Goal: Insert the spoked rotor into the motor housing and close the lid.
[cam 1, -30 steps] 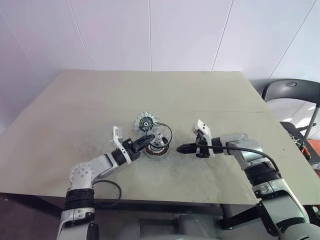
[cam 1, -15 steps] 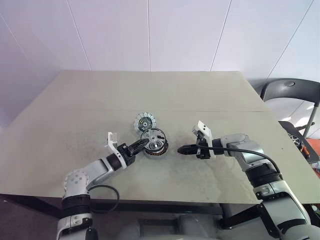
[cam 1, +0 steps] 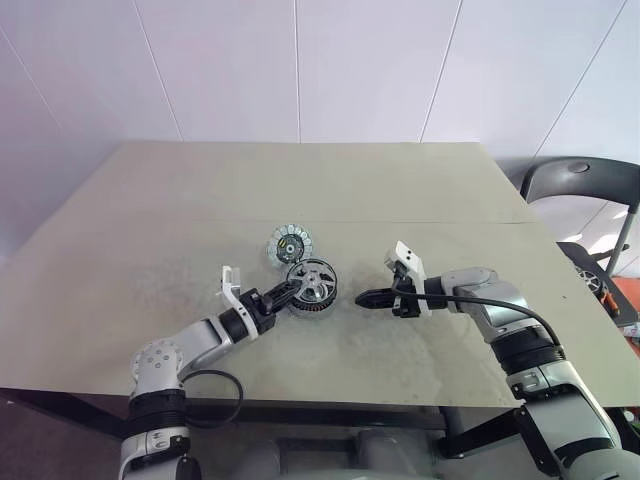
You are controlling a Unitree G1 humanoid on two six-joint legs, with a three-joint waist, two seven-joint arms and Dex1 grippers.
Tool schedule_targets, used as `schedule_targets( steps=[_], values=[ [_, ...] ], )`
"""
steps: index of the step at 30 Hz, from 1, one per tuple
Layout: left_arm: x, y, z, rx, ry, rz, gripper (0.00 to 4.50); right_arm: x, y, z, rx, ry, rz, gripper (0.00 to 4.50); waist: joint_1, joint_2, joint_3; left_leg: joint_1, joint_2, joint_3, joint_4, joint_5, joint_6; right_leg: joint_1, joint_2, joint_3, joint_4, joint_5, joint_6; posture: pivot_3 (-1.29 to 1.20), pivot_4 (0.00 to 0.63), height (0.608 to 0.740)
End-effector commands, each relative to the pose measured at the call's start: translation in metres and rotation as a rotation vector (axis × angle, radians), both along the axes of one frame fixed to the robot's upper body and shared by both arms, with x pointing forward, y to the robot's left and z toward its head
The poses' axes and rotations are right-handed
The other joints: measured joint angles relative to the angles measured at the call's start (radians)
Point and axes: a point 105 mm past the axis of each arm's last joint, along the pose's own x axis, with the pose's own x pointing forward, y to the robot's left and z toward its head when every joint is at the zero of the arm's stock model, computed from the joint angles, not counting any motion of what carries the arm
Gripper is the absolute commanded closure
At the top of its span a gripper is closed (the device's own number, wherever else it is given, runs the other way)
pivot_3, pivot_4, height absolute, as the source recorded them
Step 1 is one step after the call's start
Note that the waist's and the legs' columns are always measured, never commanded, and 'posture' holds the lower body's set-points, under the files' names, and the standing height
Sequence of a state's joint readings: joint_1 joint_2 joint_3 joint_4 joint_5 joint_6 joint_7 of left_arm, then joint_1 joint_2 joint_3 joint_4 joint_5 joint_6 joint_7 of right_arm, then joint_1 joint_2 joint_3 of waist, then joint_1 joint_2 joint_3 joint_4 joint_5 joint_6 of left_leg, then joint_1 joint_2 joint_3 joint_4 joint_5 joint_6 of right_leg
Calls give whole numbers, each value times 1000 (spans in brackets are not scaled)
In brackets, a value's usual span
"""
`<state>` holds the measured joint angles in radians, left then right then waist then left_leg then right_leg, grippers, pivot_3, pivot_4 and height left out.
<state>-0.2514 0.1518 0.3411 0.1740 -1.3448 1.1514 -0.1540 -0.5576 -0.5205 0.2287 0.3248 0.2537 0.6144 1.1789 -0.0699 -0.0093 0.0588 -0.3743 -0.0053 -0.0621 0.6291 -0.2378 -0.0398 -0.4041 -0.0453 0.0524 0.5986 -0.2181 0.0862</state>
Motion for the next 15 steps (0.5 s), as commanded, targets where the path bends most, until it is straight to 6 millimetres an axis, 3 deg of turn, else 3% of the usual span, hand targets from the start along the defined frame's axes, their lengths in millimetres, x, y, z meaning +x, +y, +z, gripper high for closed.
schedule_targets(
  steps=[1,15],
  values=[
    [0,3,2,-14,4,11,4067,5,5,11,14,-52,11,4500,0,0,0,0,0,0,0,0,0,0,0,0,0,0,0,0,0,740],
    [1,3,0,16,17,20,4067,9,4,11,0,-73,1,4500,0,0,0,0,0,0,0,0,0,0,0,0,0,0,0,0,0,740]
  ],
)
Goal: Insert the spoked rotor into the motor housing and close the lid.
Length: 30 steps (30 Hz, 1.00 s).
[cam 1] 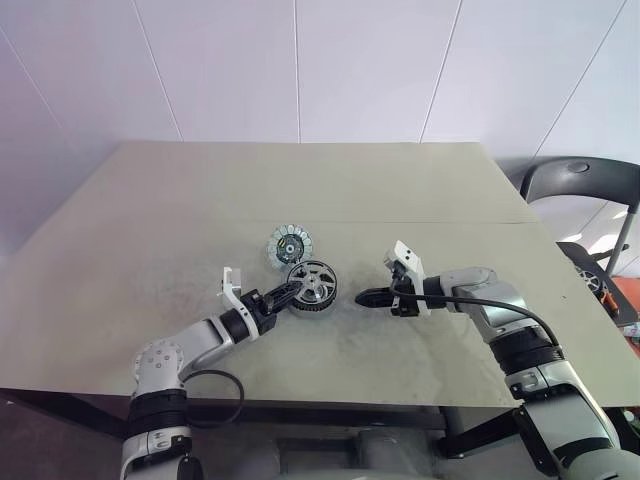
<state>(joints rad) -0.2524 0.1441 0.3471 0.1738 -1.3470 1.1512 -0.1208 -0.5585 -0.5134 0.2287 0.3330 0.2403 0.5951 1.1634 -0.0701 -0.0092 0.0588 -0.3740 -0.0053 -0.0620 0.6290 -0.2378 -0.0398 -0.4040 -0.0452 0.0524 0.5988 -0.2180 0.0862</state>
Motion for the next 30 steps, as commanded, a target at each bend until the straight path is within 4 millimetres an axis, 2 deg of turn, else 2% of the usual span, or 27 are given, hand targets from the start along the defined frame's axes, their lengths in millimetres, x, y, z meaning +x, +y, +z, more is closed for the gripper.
schedule_targets(
  steps=[1,8,10,13,19,20,22,24,25,26,27,30],
  values=[
    [0,3,3,6,-3,9,3717,7,4,12,11,-55,9,4500,0,0,0,0,0,0,0,0,0,0,0,0,0,0,0,0,0,740],
    [6,5,9,97,-33,20,1466,8,5,11,8,-59,10,4500,2,0,0,1,0,0,1,0,0,1,0,0,0,0,0,0,0,740],
    [11,8,18,93,-60,38,1466,8,5,10,7,-58,11,4500,2,0,0,1,0,0,3,0,0,2,0,0,0,0,0,0,0,740],
    [10,9,23,211,-113,-6,1466,7,5,10,6,-57,12,4500,1,0,0,1,0,0,3,0,0,3,0,0,0,0,0,0,0,740],
    [9,12,54,417,-315,-58,1466,7,5,8,1,-54,13,4500,2,0,0,0,0,0,0,0,0,0,0,0,0,0,0,0,0,740],
    [10,13,62,464,-368,-53,1466,6,5,7,0,-54,13,4500,3,0,0,0,0,0,-1,0,0,0,0,0,0,0,0,0,0,740],
    [16,17,96,573,-565,11,1466,6,5,7,0,-53,12,4500,3,0,0,-1,0,0,0,0,0,0,0,0,0,0,0,0,0,740],
    [15,16,130,606,-788,77,1466,6,6,6,2,-50,12,4500,3,0,0,-1,0,0,0,0,0,0,0,0,0,0,0,0,0,740],
    [13,15,136,633,-859,80,1466,5,7,6,3,-49,12,4500,3,0,0,-1,0,0,1,0,0,0,0,0,0,0,0,0,0,740],
    [11,14,136,676,-911,71,1855,5,8,5,5,-48,13,4500,2,0,0,-1,0,0,0,0,0,1,0,0,-1,0,0,0,0,740],
    [8,10,130,721,-967,36,2055,5,9,5,5,-47,14,4500,2,0,0,0,0,1,0,0,0,1,0,0,-1,0,0,0,0,740],
    [8,-7,90,794,-1001,-51,3047,4,14,5,16,-46,22,4500,2,2,-1,1,0,1,-1,0,0,1,-1,1,-1,0,0,0,0,740]
  ],
)
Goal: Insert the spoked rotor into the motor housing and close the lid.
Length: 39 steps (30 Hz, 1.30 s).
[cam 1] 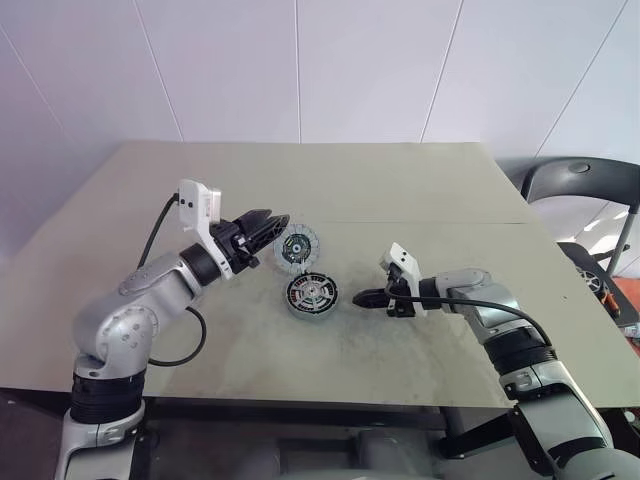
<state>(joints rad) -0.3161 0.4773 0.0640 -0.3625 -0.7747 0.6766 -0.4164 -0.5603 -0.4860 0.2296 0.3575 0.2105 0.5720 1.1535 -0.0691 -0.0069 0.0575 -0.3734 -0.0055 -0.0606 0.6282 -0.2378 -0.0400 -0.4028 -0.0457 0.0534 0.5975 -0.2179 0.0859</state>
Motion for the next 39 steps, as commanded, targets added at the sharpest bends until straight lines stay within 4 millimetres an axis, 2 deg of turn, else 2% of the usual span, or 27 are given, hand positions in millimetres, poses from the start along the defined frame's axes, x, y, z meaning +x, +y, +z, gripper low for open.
schedule_targets(
  steps=[1,4,9,16,20,24,27,31,34,37,39],
  values=[
    [-2,-20,-38,101,-21,-66,3383,3,11,10,28,-39,26,4500,1,0,0,0,0,0,0,0,0,0,0,0,0,0,0,0,0,740],
    [3,-28,-45,98,-57,-58,4442,2,16,13,49,-43,27,4500,2,-1,1,-1,0,-1,2,0,0,-1,1,0,1,0,0,0,0,740],
    [24,-28,-82,236,-22,12,4482,-2,23,12,66,-38,29,4500,8,-1,1,0,0,-1,3,0,0,0,1,0,2,0,0,0,0,740],
    [17,-51,-84,100,29,-87,4482,-1,26,13,75,-41,23,4500,15,-1,1,-2,0,-1,1,0,0,-2,1,0,2,0,1,0,0,740],
    [12,-57,-83,56,65,-138,4482,-1,27,13,74,-41,22,4500,19,-1,1,-1,0,-1,3,0,1,-2,1,0,4,0,1,0,0,740],
    [10,-44,-131,273,235,-112,4482,1,29,13,77,-47,21,4500,14,-1,1,0,0,-1,3,0,1,-1,1,0,6,0,1,0,0,740],
    [-1,-40,-146,278,349,-140,4482,1,29,14,78,-50,19,4500,11,-1,0,2,0,-1,3,0,1,0,1,0,6,0,1,0,0,740],
    [7,-39,-131,220,297,-99,4482,1,30,14,84,-53,21,4500,6,0,0,2,0,-1,3,0,1,1,1,0,7,0,1,0,0,740],
    [11,-46,-97,93,164,-113,4482,1,33,21,123,-62,27,4500,5,-1,0,2,0,-1,4,0,1,1,1,0,7,0,1,0,0,740],
    [6,-44,-65,-52,65,-143,4482,2,37,34,174,-79,39,4500,1,-1,0,0,0,-1,4,0,1,-1,1,0,7,0,1,0,0,740],
    [2,-38,-54,-83,20,-156,4482,0,41,46,210,-93,64,4500,0,-1,0,0,1,-1,3,0,1,-2,1,0,8,0,1,0,0,740]
  ],
)
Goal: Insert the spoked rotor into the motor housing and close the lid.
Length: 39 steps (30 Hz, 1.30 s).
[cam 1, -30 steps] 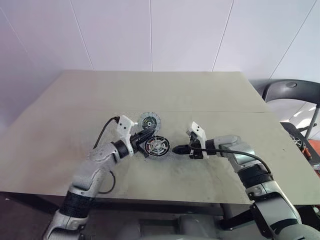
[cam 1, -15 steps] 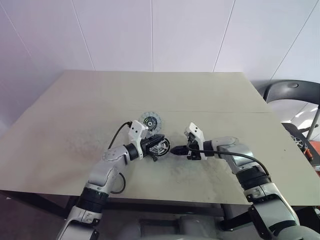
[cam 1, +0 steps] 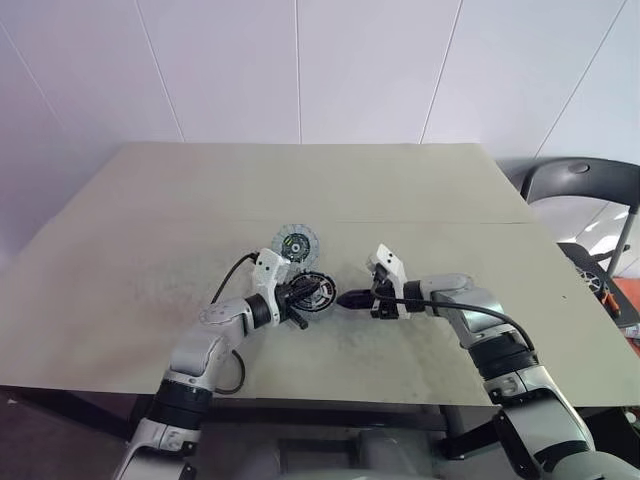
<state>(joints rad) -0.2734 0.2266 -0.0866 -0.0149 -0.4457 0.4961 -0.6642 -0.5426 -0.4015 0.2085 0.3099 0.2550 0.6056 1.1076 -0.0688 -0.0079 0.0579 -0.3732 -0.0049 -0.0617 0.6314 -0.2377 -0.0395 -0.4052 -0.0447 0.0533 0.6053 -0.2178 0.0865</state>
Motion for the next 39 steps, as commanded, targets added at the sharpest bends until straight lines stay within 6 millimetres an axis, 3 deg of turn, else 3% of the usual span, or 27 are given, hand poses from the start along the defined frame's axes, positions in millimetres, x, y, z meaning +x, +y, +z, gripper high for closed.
schedule_targets(
  steps=[1,3,8,11,14,22,32,39],
  values=[
    [-7,12,43,-83,-183,-28,4482,2,17,48,120,-113,78,4500,-1,0,0,0,0,0,0,0,0,0,0,0,0,0,0,0,0,740],
    [-11,19,46,-48,-235,-25,4482,-6,27,60,142,-131,138,4500,-1,0,0,1,0,0,-1,0,0,-1,0,0,2,0,0,0,0,740],
    [-16,36,49,14,-323,12,4482,-18,45,69,82,-182,255,4500,1,0,0,1,0,0,1,0,0,-1,0,0,4,-1,0,0,0,740],
    [-19,50,42,101,-336,31,4500,-11,46,50,-156,-298,321,3905,0,0,0,1,0,0,2,0,0,-1,-1,0,3,-1,0,0,0,740],
    [-20,64,40,111,-330,65,4500,1,37,38,-339,-392,371,2885,0,0,0,1,0,1,2,0,0,-1,-1,0,3,-1,0,0,0,740],
    [-22,94,34,134,-320,190,4500,15,25,36,-502,-488,497,122,0,0,0,0,0,0,-1,0,0,-3,-1,0,4,-1,0,0,0,740],
    [-24,102,27,142,-301,232,4500,3,44,33,-479,-535,594,122,0,0,0,1,0,0,1,0,0,-3,-1,0,6,-1,0,0,0,740],
    [-22,100,28,139,-304,229,4500,6,40,24,-542,-553,590,122,0,0,0,1,0,0,1,0,0,-3,-1,0,6,-1,0,0,0,740]
  ],
)
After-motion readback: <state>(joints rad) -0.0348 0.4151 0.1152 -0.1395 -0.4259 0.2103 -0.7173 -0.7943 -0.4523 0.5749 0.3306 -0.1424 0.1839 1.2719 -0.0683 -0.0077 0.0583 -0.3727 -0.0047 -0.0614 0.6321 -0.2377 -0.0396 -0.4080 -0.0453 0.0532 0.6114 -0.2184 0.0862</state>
